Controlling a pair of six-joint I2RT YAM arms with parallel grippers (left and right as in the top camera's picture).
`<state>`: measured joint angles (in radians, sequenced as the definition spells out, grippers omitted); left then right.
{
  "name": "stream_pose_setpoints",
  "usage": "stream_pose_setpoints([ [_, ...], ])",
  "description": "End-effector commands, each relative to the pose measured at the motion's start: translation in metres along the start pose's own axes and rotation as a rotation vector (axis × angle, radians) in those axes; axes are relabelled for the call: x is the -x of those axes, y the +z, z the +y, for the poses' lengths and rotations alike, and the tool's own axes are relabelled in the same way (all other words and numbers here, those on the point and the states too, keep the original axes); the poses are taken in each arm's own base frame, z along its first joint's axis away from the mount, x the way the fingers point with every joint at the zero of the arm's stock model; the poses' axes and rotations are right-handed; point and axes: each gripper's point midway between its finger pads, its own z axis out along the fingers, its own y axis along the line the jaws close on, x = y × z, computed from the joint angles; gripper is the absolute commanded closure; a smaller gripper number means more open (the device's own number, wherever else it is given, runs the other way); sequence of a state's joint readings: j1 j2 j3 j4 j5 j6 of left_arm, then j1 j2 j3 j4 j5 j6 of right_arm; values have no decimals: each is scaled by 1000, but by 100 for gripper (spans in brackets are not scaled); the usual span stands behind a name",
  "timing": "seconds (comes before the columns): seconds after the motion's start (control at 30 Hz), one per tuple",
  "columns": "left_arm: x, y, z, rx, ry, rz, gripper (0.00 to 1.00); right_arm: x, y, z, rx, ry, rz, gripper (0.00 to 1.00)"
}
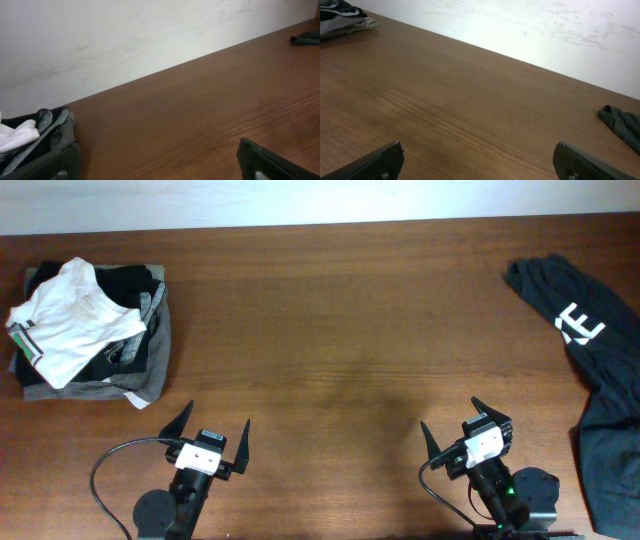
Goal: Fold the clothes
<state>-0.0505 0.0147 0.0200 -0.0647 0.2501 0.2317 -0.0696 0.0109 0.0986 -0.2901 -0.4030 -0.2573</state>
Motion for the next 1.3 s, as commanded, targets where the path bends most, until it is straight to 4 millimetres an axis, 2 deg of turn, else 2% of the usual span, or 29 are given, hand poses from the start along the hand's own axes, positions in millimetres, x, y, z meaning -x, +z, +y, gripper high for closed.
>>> stream_pose_setpoints([
  [0.0,-2,0,0,5,9,-1,1,-3,0,1,5,19,4,1],
  [0.77,-2,0,0,6,9,-2,1,0,0,-1,-5,-4,-6,1],
  [0.8,-1,0,0,7,11,-7,1,6,0,-2,-7,-16,-31,1],
  [0.9,19,-1,4,20,31,-87,1,10,0,-1,-3,-17,-47,1],
  [0.93,23,-1,-1,-6,34,-103,1,11,0,-2,-2,24,-51,1],
  [0.97,27,-2,-2,-13,40,-122,1,20,-1,-3,-6,98,-87,1],
  [1.0,39,-3,1,-2,52,-167,1,38,-4,-7,-9,166,-155,1],
  [1.03,53,-7,4,12,61,-199,1,61,-9,-10,-11,195,-229,1],
  [1.07,69,-11,12,42,59,-195,1,92,-21,-13,-21,174,-304,1],
  [1.1,85,-15,25,91,45,-149,1,117,-30,-16,-24,167,-320,1],
  [1.17,104,-9,42,119,16,-9,1,138,-23,-25,-13,230,-219,1],
  [1.2,121,7,50,93,-5,100,1,148,-10,-33,-1,296,-113,1],
  [1.27,135,40,59,41,-37,250,1,159,20,-50,16,403,138,1],
])
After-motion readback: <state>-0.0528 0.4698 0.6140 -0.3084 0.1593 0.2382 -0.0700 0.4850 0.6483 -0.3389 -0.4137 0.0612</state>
